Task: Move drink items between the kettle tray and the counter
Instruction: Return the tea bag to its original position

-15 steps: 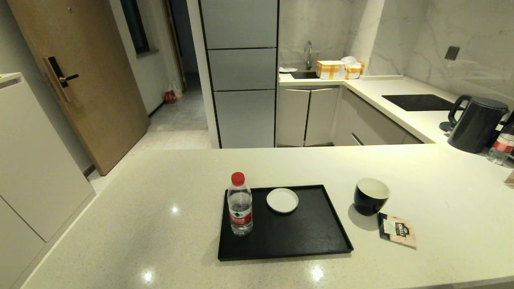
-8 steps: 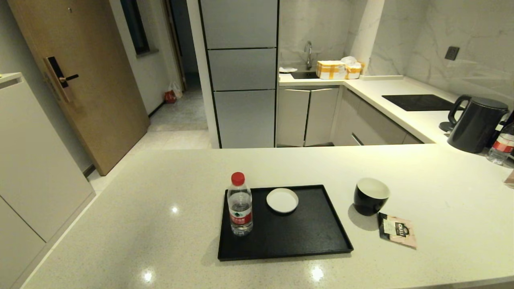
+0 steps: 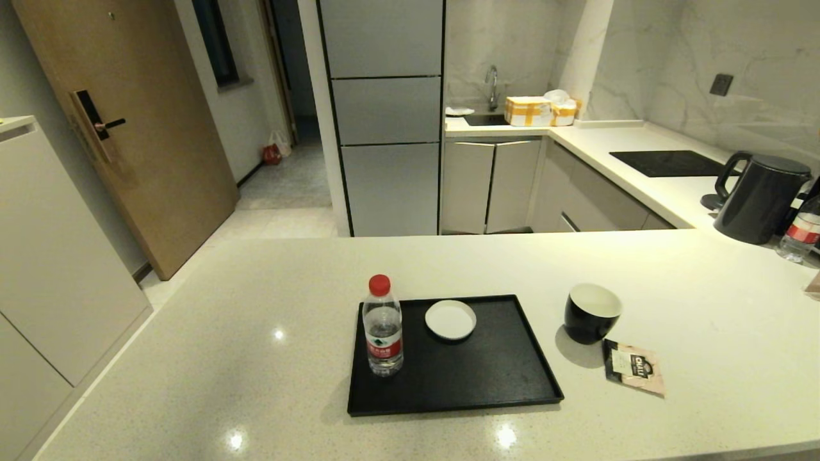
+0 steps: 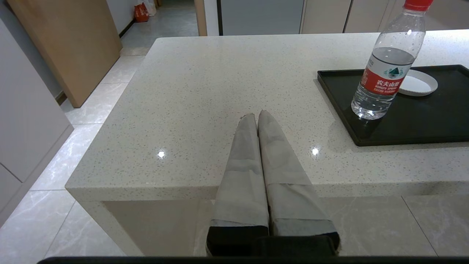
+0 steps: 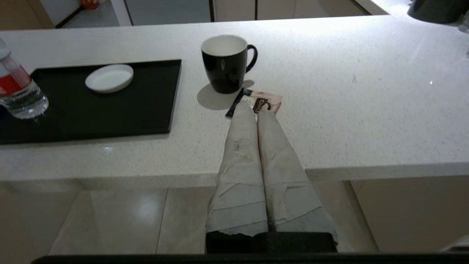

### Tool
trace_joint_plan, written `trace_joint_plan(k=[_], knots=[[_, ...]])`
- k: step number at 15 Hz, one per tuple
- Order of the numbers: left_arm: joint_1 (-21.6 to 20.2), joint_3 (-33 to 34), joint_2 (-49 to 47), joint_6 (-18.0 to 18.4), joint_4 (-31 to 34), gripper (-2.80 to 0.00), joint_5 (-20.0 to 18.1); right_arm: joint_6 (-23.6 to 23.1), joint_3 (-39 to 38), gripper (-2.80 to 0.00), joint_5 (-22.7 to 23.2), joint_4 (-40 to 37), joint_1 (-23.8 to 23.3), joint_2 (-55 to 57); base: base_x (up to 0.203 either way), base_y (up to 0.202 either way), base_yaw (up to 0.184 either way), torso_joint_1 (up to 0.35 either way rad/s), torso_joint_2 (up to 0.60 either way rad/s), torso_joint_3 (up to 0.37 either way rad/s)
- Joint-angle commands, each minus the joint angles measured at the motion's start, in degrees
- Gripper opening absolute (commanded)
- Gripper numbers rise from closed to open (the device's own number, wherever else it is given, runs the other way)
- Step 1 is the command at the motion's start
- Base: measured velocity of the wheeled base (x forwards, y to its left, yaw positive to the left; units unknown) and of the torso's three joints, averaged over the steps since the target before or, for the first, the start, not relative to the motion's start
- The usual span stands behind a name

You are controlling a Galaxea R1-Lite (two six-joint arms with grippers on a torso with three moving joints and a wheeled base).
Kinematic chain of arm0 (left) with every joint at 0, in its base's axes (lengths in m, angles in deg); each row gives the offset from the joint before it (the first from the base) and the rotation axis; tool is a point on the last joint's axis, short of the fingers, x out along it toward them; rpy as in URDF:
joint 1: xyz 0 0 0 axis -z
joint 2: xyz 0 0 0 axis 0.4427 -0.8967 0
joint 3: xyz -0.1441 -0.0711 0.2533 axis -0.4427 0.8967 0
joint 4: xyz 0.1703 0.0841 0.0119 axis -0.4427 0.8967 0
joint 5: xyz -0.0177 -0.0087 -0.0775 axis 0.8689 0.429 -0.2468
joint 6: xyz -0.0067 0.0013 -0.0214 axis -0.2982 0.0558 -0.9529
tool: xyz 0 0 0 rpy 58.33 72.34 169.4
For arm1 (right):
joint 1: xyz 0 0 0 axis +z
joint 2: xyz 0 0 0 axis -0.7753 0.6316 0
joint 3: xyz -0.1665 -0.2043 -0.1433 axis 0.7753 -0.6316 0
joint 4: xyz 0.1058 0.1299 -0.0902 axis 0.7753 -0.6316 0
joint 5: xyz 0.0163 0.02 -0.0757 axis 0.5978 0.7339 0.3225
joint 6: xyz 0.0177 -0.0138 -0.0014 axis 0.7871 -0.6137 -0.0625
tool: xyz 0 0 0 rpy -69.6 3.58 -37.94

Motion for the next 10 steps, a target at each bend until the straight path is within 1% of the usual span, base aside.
trace_joint_plan(k=[1,2,3,4,5,8,10], knots=[[0.0,0.09,0.11,0.01,-0.01,-2.8,0.05,3.96,11.43,-2.8,-0.47,-6.12,0.01,7.34,0.0,0.0,0.0,0.0,0.0,0.0],[0.0,0.09,0.11,0.01,-0.01,-2.8,0.05,6.25,16.52,-2.8,-1.04,-12.08,-0.17,11.96,0.0,0.0,0.0,0.0,0.0,0.0],[0.0,0.09,0.11,0.0,-0.01,-2.8,0.05,7.84,20.43,-2.8,-1.16,-19.71,-0.3,17.25,0.0,0.0,0.0,0.0,0.0,0.0],[0.0,0.09,0.11,0.01,-0.01,-2.8,0.05,8.91,22.31,-2.8,-0.74,-23.58,-0.38,22.51,0.0,0.0,0.0,0.0,0.0,0.0],[0.0,0.09,0.11,0.01,-0.01,-2.8,0.05,9.85,23.45,-2.8,0.16,-25.57,-0.46,28.31,0.0,0.0,0.0,0.0,0.0,0.0],[0.0,0.09,0.11,0.01,-0.01,-2.8,0.05,14.82,25.67,-2.8,3.79,-26.74,-0.58,46.04,0.0,0.0,0.0,0.0,0.0,0.0],[0.0,0.09,0.11,0.01,-0.01,-2.8,0.05,17.55,26.17,-2.8,5.54,-23.47,-0.68,56.85,0.0,0.0,0.0,0.0,0.0,0.0]])
